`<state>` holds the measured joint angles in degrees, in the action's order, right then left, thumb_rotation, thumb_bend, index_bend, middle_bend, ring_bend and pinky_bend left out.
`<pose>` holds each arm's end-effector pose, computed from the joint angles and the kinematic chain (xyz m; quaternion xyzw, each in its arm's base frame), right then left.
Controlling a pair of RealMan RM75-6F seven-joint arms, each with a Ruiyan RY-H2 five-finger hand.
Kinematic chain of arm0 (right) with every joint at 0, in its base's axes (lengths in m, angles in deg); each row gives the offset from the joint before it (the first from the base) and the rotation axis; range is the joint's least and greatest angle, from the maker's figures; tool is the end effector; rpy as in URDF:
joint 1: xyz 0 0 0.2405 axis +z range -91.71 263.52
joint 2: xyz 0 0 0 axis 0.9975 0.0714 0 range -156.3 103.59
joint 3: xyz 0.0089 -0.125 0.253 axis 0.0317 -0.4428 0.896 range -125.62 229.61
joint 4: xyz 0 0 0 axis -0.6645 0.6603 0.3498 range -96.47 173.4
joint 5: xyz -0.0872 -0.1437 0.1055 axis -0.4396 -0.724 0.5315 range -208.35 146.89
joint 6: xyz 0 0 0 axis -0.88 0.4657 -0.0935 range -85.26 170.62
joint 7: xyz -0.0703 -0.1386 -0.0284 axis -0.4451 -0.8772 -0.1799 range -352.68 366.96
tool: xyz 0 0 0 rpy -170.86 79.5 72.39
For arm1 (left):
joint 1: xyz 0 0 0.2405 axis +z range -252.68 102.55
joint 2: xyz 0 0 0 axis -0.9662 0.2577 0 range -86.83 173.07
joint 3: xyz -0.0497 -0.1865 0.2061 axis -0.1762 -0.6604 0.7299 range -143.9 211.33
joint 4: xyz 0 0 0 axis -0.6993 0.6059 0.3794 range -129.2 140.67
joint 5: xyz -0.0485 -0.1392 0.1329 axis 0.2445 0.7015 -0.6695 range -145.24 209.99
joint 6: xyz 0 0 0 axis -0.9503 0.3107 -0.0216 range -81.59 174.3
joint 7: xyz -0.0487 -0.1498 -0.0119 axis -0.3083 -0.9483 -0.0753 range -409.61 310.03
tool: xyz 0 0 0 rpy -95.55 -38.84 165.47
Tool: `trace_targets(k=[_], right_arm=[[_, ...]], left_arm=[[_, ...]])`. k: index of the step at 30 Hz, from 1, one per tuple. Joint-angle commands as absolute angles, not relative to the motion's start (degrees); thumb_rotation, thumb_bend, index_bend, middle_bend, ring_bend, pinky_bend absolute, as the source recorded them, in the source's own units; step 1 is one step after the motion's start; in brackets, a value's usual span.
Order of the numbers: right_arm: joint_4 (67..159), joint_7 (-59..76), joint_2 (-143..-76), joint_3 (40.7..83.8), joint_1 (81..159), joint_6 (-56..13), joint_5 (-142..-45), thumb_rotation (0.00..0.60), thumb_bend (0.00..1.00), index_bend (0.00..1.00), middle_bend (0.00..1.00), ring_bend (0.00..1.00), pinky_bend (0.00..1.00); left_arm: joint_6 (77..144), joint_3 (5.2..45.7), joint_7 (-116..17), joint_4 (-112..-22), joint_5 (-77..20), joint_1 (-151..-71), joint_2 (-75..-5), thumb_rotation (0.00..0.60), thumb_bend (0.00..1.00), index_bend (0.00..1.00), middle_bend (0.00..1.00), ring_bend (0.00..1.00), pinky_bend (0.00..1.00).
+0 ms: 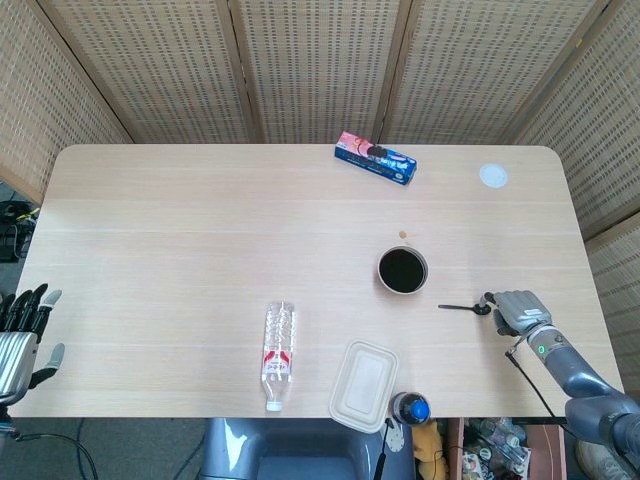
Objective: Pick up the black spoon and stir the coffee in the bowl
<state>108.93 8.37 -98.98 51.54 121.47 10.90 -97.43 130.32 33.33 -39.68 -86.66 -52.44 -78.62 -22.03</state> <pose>-0.3603 -0.3485 0.0779 0.7294 -0.4971 0.1216 0.4540 -0.3406 0.1793 0.1668 -0.6267 -0.3684 -0.3127 0.6114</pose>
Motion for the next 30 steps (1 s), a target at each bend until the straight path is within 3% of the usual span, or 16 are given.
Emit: trace_targets(k=[1, 5, 7, 12, 15, 20, 30], right_arm=[[109.7, 7.9, -99.2, 51.8, 121.6, 10.3, -97.8, 0.6, 1.0, 0.31, 0.98, 1.0, 1.0], [110.6, 6.3, -99.6, 52.3, 121.1, 7.4, -98.1, 0.6, 0.98, 0.31, 0.93, 1.0, 1.0], [111.3, 5.2, -99.7, 52.6, 120.7, 5.3, -98.2, 0.6, 0.91, 0.34, 0.88, 0.99, 1.0], [114.4, 1.7, -99.6, 53.9, 119.1, -1.1, -97.0, 0.6, 0.53, 0.43, 0.71, 0.81, 1.0], [116.7, -2.5, -100.7, 55.3, 117.0, -8.6, -95.8, 0.6, 0.39, 0.45, 0.7, 0.77, 1.0], [118.3, -7.9, -103.3, 56.5, 115.3, -14.4, -92.9, 0.6, 0.35, 0.49, 0.79, 0.83, 1.0], [117.2, -9.1, -106.8, 57.6, 115.4, -13.9, -90.7, 0.6, 0.35, 0.53, 0.92, 0.96, 1.0]], left_arm=[[130.4, 33.4, -39.8, -86.6, -52.4, -78.5, -22.0, 0.6, 0.45, 0.0, 0.0, 0.0, 0.0], [130.5, 33.4, -40.1, -86.3, -52.3, -78.3, -22.0, 0.6, 0.45, 0.0, 0.0, 0.0, 0.0], [130.5, 33.4, -40.3, -86.2, -52.3, -78.3, -22.0, 0.6, 0.45, 0.0, 0.0, 0.0, 0.0], [130.5, 33.4, -40.7, -85.9, -52.2, -78.2, -21.9, 0.6, 0.45, 0.0, 0.0, 0.0, 0.0], [130.4, 33.4, -41.0, -85.8, -52.3, -78.3, -22.0, 0.6, 0.45, 0.0, 0.0, 0.0, 0.0], [130.3, 33.3, -41.3, -85.4, -52.5, -78.5, -22.1, 0.6, 0.45, 0.0, 0.0, 0.0, 0.0], [130.1, 33.3, -41.9, -84.7, -52.4, -78.5, -22.2, 0.6, 0.45, 0.0, 0.0, 0.0, 0.0]])
